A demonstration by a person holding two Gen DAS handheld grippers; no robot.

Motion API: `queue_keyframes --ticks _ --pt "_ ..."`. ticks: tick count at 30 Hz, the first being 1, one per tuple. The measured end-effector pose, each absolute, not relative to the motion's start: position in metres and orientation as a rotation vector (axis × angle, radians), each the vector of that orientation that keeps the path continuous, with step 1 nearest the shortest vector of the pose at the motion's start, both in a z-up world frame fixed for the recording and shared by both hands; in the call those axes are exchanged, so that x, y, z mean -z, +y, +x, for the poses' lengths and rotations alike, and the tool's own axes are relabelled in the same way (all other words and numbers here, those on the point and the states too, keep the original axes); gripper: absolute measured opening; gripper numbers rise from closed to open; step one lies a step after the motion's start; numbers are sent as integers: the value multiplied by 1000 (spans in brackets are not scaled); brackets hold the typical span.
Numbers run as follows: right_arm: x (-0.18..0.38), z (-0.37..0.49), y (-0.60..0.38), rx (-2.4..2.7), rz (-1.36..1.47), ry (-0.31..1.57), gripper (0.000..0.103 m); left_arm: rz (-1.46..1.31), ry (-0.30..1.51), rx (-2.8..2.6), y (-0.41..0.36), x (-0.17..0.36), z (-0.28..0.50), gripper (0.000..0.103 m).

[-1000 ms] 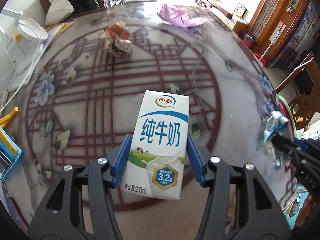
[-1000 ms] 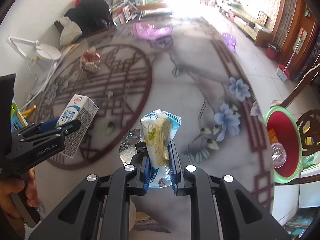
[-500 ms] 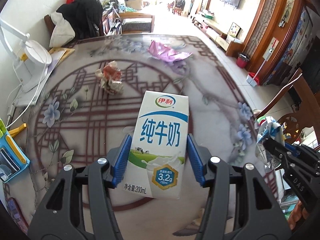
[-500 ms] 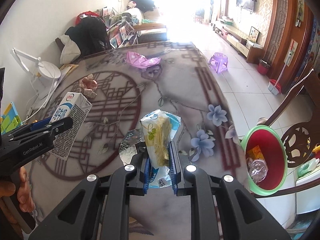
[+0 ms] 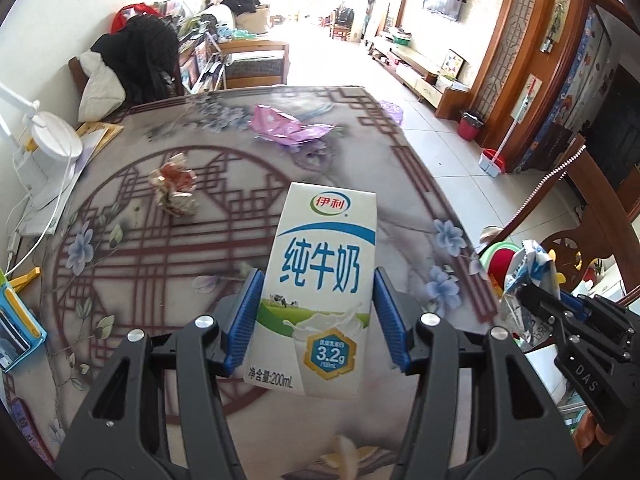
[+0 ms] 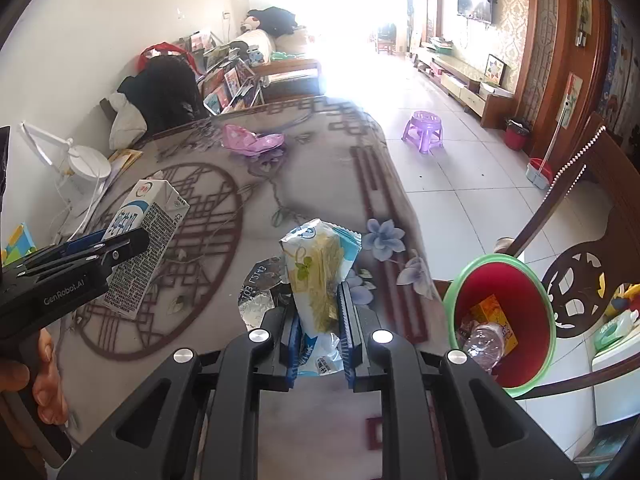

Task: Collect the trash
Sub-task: 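Lift the wrapper and milk carton and carry both toward the red bin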

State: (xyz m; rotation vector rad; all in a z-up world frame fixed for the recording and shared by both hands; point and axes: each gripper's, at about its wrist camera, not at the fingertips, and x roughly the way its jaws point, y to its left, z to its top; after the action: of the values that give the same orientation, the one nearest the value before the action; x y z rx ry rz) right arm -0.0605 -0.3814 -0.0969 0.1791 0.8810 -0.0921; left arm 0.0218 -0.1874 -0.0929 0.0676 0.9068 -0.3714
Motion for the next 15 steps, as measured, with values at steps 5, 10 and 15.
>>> queue_keyframes --ticks 5,10,15 --pt "94 -66 -404 110 197 868 15 93 894 399 -215 87 17 53" --pt "93 -73 -424 126 213 860 15 110 880 418 -240 81 14 53" --pt "95 -79 -447 145 233 859 15 132 877 443 -266 79 10 52"
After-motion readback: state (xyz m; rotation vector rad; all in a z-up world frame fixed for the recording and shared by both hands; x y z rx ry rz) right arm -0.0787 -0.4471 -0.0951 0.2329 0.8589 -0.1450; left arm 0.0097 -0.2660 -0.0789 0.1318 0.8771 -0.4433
